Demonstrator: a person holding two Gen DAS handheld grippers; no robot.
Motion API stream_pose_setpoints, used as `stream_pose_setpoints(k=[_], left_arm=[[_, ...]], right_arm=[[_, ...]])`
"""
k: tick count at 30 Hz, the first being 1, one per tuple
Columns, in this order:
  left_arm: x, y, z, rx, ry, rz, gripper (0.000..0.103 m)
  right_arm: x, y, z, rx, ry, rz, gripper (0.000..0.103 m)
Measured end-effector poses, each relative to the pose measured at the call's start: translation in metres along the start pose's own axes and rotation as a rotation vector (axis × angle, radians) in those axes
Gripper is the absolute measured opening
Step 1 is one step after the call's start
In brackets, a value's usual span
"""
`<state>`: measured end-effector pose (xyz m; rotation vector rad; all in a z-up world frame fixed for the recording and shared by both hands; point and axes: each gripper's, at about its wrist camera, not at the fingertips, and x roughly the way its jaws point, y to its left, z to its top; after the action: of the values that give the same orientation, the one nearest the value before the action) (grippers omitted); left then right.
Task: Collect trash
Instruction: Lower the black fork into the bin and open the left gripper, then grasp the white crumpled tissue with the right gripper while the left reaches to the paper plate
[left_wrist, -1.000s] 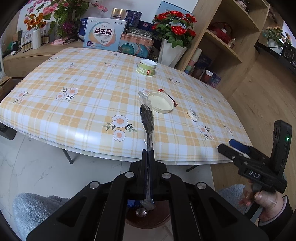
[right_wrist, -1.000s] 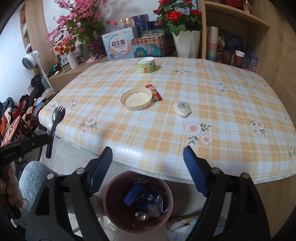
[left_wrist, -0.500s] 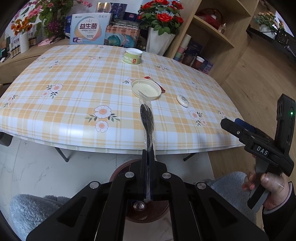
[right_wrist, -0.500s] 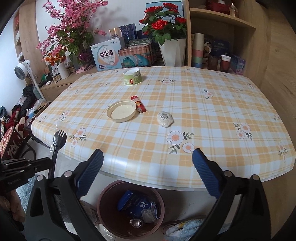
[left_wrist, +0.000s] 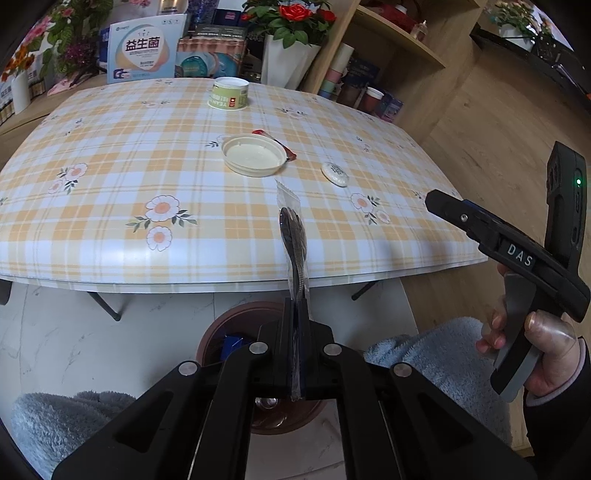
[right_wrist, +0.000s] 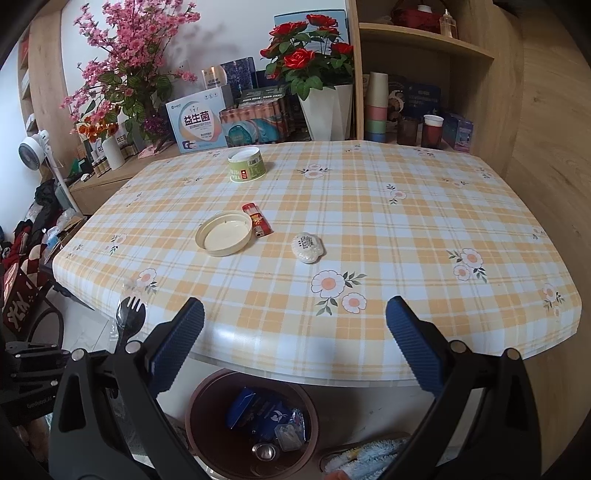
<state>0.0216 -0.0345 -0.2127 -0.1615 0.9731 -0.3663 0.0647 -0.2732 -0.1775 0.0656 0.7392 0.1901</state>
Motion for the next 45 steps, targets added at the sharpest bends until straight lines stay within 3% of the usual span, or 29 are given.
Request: stream_pose_setpoints(k=[4,6,7,8,12,23,30,44,45], left_arm=[[0.004,-0.006,-0.001,0.039,0.018,-0.001,0.006],[0.006,-0.008,-0.003,0.059,0.025,0.006,0.024],[0.006,-0.008,-0.004,0.065,0.019,0.007,0.039],[0.004,-0.008,-0.004,0.070,0.008,0.008,0.044],[-0.002,-0.003,0.000,0.070,-0.028,0.042,0.058],[-0.023,0.037,0.012,-0.035,-0.149,0.158,0.082],[-0.030,0.060,0.023,-0.086,-0.191,0.213,0.091],[-0.018,0.079,0.055,-0.078,-0.209,0.246,0.093],[-0.014,0.080,0.059,-0.073,-0.205,0.244,0.093]], right_arm=[[0.000,-0.001,0.000,0.003,0.000,0.000,0.097],[0.000,-0.002,0.000,0.003,0.000,-0.003,0.097],[0.000,-0.001,0.000,0.002,0.000,-0.004,0.097],[0.000,-0.001,-0.001,0.001,0.002,-0.005,0.097],[0.001,0.000,-0.001,-0.005,0.011,-0.013,0.097],[0.009,-0.001,-0.003,-0.009,0.022,-0.074,0.097],[0.018,-0.002,-0.006,-0.031,0.042,-0.070,0.097],[0.056,-0.014,0.010,-0.038,0.093,0.011,0.097],[0.063,-0.014,0.014,-0.056,0.106,-0.012,0.097]])
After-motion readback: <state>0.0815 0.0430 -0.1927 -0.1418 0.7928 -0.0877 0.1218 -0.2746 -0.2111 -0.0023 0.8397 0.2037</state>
